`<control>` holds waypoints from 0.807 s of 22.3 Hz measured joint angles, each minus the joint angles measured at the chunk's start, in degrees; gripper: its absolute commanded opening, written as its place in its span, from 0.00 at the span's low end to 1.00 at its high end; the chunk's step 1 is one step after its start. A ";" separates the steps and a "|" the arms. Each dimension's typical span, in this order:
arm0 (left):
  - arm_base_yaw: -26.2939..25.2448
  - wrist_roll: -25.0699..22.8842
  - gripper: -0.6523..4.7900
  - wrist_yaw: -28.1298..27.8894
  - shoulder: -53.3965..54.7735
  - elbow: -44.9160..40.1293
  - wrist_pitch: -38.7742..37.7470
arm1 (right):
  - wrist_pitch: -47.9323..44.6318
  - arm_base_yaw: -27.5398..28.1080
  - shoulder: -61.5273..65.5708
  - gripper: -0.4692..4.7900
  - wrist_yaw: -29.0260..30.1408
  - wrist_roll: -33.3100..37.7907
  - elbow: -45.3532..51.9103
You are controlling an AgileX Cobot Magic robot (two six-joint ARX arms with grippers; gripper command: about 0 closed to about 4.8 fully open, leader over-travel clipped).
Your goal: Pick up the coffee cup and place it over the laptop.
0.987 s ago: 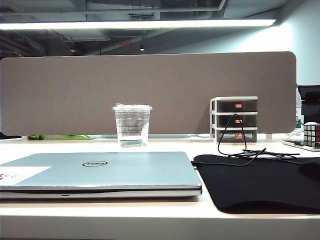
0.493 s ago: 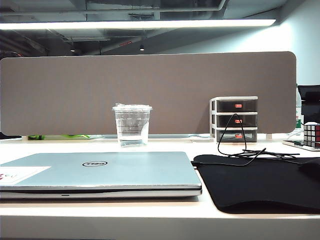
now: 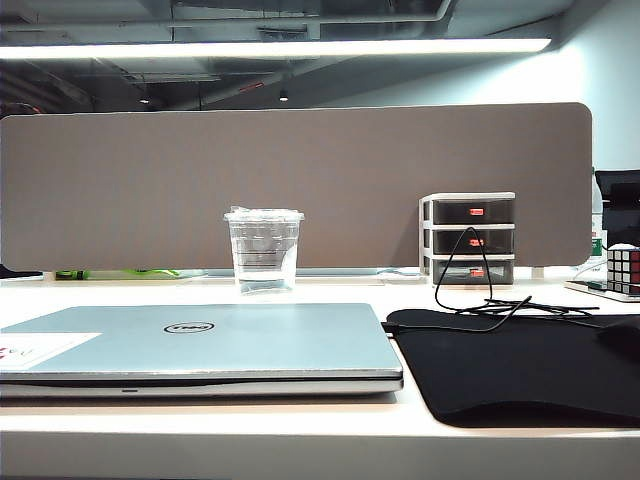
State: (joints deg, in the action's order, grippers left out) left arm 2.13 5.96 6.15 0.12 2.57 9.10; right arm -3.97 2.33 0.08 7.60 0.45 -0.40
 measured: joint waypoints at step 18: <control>0.00 14.82 0.12 15.72 0.02 -1.79 -8.94 | 0.24 -0.02 0.00 0.09 12.46 2.89 0.00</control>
State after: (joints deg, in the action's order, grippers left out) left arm 2.13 20.78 21.87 0.14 0.78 0.16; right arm -3.73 2.31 0.08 20.05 3.33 -0.40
